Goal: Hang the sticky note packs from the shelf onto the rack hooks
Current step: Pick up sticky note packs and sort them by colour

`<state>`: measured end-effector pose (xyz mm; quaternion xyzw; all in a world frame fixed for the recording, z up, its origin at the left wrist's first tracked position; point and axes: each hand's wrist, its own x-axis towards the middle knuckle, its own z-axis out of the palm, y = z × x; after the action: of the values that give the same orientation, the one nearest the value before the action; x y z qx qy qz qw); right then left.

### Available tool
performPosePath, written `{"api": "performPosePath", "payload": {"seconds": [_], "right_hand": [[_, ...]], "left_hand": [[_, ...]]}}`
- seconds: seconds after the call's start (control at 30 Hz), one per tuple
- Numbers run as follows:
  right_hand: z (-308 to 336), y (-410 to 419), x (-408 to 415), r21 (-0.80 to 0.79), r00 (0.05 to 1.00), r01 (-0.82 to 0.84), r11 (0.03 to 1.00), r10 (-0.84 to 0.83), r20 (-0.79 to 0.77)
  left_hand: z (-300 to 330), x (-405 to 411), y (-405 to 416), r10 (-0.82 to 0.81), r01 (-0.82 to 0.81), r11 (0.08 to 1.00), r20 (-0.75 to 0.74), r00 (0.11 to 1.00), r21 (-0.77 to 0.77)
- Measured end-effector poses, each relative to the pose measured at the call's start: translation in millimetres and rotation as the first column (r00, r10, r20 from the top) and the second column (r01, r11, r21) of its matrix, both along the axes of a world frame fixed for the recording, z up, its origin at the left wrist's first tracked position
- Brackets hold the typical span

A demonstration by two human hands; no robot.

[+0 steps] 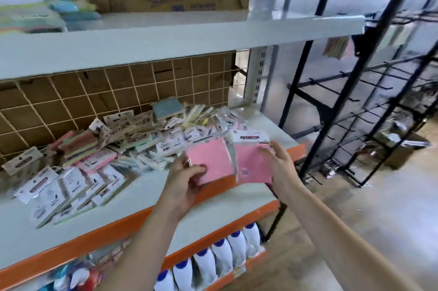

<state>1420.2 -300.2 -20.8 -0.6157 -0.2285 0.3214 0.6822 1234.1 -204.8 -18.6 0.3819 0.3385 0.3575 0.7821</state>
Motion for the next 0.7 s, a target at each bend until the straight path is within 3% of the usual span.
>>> {"api": "performPosePath", "payload": {"seconds": [0.2,0.57,0.7], "right_hand": [[15.0,-102.2,75.2,0.037,0.980,0.186,0.982,-0.182,-0.077],[30.8,-290.2,208.3,0.150,0.949,0.313,0.938,-0.300,-0.100],[37.0,-343.5,243.5,0.130,0.894,0.448,0.885,-0.441,-0.079]], "left_hand": [[18.9,112.7,-77.0,-0.240,0.240,0.971,-0.001,0.971,0.006],[25.4,290.6,-222.6,-0.381,0.392,0.914,-0.107,0.918,0.104],[27.9,340.1,-264.0,-0.451,0.463,0.872,-0.106,0.886,0.157]]}}
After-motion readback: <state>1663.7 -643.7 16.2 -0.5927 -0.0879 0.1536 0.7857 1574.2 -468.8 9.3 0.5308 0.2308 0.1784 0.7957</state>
